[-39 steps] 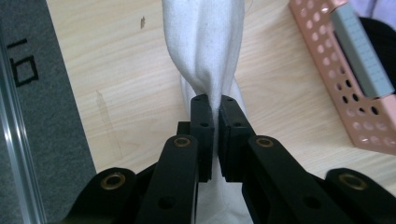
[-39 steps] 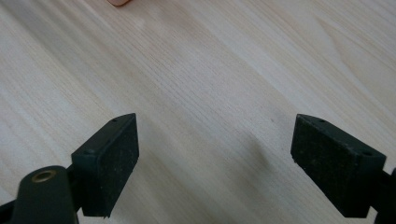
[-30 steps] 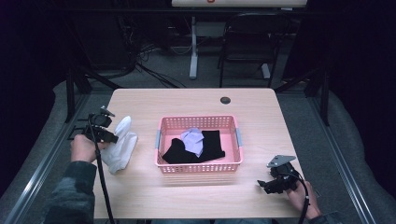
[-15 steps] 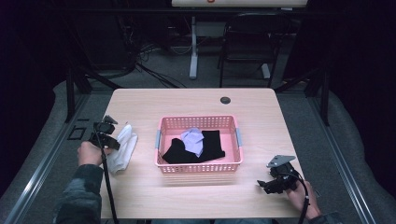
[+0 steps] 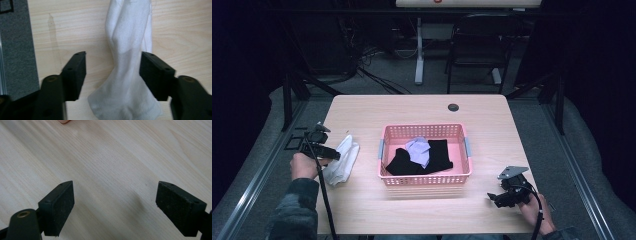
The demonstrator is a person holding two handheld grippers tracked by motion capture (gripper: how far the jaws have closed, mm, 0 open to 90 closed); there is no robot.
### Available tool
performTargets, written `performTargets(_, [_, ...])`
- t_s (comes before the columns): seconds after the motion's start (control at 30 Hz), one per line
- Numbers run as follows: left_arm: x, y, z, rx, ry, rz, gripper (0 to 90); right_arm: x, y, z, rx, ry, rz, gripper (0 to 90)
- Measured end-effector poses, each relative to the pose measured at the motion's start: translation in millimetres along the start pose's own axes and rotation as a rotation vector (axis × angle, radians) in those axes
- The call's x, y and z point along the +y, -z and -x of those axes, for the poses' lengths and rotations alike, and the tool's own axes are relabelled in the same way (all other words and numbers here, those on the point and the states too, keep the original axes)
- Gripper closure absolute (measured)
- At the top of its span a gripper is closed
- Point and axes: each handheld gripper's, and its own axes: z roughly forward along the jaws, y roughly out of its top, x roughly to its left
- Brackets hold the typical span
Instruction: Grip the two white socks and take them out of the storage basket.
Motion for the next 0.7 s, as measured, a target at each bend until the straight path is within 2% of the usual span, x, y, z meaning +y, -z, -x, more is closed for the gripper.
performTargets(0.13, [-4.0,14.8,0.6,-0.006,-0.004,0.045,22.7,0.2,0.6,0.5,0.001,0.003,-0.002,14.5])
performTargets(0.23, [-7.9,28.3,5.1,-0.009,-0.027,0.082,17.6,0.1,0.5,0.5,0.004,-0.001,0.0,14.5])
performTargets(0.3, [-11.7,38.4,10.5,-0.018,-0.035,0.111,15.7,0.2,0.5,0.4,0.004,-0.001,-0.001,14.5])
performTargets(0.53, [-30.6,70.6,35.4,-0.032,-0.12,0.19,7.3,0.3,1.4,0.2,0.001,0.004,0.001,14.5])
performTargets(0.7, [-50.1,81.2,50.2,-0.046,-0.139,0.229,4.1,0.2,1.3,0.1,0.001,0.004,-0.003,14.5])
